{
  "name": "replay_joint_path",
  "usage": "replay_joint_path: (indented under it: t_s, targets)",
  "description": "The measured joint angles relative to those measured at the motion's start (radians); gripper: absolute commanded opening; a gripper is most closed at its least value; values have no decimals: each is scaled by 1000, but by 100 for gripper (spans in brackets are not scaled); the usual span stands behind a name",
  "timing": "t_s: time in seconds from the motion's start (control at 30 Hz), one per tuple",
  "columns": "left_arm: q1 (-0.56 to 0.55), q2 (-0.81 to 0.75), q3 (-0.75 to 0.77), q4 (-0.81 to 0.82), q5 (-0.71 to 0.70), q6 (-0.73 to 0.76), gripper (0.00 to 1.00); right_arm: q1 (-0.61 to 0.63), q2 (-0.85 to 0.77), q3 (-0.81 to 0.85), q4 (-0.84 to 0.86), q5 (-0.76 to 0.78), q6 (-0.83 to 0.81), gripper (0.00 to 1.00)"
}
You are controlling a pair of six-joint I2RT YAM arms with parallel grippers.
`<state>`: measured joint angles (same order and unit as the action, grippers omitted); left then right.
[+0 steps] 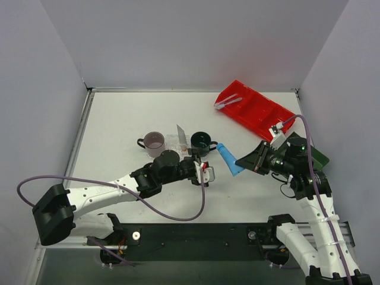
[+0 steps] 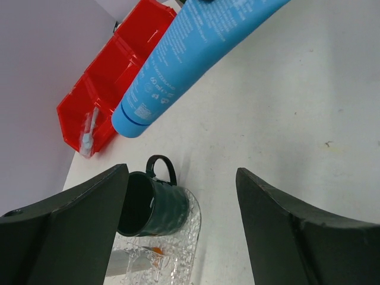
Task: Prepare toiletry sets of a toothbrush and toothpaste on the tray
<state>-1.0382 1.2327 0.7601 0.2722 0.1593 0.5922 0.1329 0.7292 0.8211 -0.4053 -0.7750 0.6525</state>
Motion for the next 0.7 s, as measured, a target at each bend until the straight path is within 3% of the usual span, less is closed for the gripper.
replay_joint_path:
  t_s: [0.3, 0.7]
  targets:
    - [-80, 102, 12, 157, -91, 111, 84, 2, 8, 17, -51, -61, 2, 0]
    - [-124, 204, 39, 238, -145, 193, 85, 20, 42, 18, -77, -106, 1, 0]
